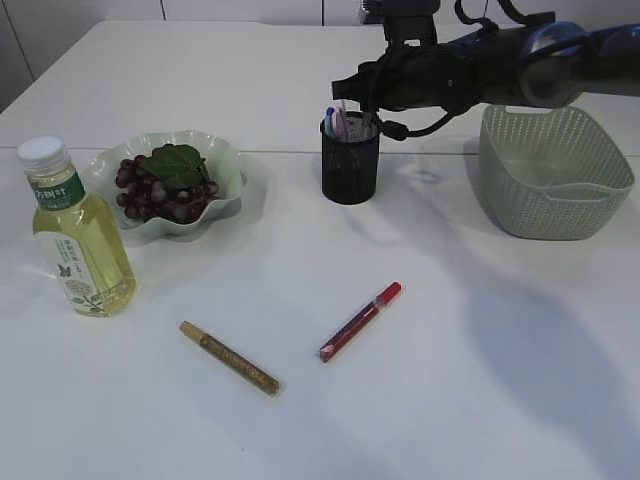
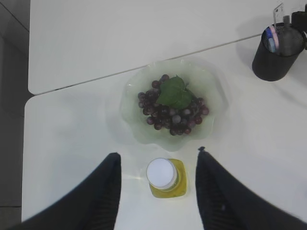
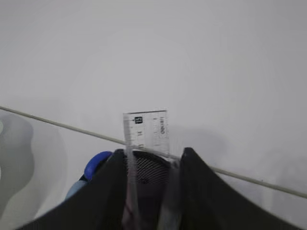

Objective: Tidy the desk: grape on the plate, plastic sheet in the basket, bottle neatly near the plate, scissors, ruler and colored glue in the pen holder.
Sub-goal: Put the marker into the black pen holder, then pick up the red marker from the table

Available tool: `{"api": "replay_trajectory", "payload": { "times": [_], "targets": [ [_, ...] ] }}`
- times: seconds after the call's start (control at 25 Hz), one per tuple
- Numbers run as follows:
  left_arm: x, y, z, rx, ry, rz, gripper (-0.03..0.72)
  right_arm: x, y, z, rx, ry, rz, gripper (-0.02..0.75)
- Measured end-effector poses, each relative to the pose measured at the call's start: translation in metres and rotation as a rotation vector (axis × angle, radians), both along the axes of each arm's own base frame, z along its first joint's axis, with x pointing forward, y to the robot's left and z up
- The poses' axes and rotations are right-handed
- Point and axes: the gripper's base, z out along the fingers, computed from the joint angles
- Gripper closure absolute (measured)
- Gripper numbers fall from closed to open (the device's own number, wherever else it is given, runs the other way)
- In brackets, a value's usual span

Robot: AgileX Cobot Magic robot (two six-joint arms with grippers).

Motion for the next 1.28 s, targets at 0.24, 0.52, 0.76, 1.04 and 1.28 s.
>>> {"api": "replay_trajectory", "payload": {
  "times": [0.24,0.52,0.76,1.04,1.28],
  "targets": [
    [0.0,0.0,0.0,0.0,0.0,0.0,0.316,-0.002,0.001,0.001,0.007,0.087,-0.026,0.371],
    [0.003,-0.001,-0.002,0.007,0.006,0.002,0.316,-0.002,0.003,0.05,0.082,0.243,-0.074,0.37],
    [0.011,-0.005,-0.01,0.018,0.029,0.002,0.316,-0.023,0.002,0.081,0.074,0.475,-0.072,0.37],
    [0.016,-0.008,-0.015,0.019,0.047,-0.002,0.316,-0.043,0.002,0.084,0.038,0.687,-0.043,0.37],
    [0.016,-0.009,-0.016,0.009,0.054,-0.007,0.316,-0.047,0.009,0.085,0.098,0.717,0.018,0.372]
  ]
}}
